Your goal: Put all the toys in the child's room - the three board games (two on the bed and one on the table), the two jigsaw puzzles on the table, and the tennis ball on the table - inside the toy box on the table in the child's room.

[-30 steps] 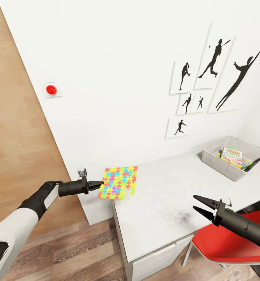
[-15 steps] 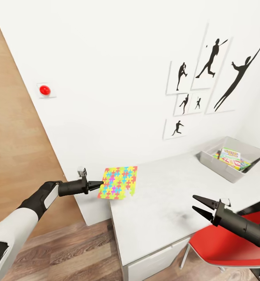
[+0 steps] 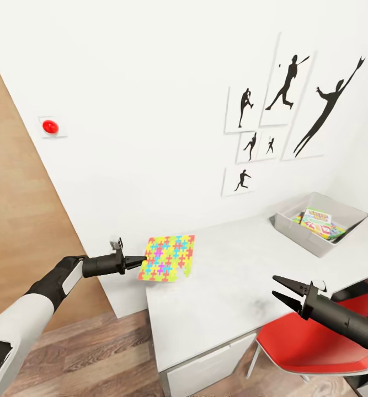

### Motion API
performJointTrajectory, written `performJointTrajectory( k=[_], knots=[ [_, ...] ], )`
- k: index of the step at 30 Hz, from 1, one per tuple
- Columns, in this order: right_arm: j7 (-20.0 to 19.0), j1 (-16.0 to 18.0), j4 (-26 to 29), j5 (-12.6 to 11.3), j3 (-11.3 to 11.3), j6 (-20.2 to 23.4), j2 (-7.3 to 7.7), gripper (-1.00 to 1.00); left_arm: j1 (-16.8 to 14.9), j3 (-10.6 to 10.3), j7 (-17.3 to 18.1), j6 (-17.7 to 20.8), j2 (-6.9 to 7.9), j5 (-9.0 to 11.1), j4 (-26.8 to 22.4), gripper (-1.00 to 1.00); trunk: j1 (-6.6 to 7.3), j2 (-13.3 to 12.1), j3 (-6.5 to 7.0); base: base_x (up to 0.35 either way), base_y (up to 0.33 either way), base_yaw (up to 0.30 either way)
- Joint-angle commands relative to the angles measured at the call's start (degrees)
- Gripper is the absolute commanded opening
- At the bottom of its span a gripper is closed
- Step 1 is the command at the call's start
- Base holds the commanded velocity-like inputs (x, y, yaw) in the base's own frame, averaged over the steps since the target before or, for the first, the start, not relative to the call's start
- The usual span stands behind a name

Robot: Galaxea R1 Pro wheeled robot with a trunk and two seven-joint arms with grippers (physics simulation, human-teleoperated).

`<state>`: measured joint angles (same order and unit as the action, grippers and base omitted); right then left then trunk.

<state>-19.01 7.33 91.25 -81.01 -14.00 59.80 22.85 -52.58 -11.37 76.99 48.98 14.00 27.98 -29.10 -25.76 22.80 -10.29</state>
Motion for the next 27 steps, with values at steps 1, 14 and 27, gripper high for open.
performJointTrajectory(
  k=[1, 14, 27],
  knots=[
    [-0.59, 0.06, -0.02, 0.59, -0.06, 0.2, 0.0, 1.0, -0.07, -0.32, 0.11, 0.51, 0.06, 0.32, 0.01, -1.0, -0.02, 0.12, -0.12, -0.115, -0.174, 0.0],
    [-0.59, 0.05, -0.02, 0.66, -0.07, 0.14, 0.0, 1.0, -0.07, -0.32, 0.01, 0.5, 0.06, 0.32, 0.01, -1.0, -0.02, 0.12, -0.12, -0.159, -0.241, -0.001],
    [-0.59, 0.05, -0.02, 0.67, -0.2, 0.14, 0.0, 1.0, -0.07, -0.33, -0.08, 0.5, -0.02, 0.32, 0.01, -1.0, -0.02, 0.12, 0.41, -0.093, -0.164, -0.204]
  ],
)
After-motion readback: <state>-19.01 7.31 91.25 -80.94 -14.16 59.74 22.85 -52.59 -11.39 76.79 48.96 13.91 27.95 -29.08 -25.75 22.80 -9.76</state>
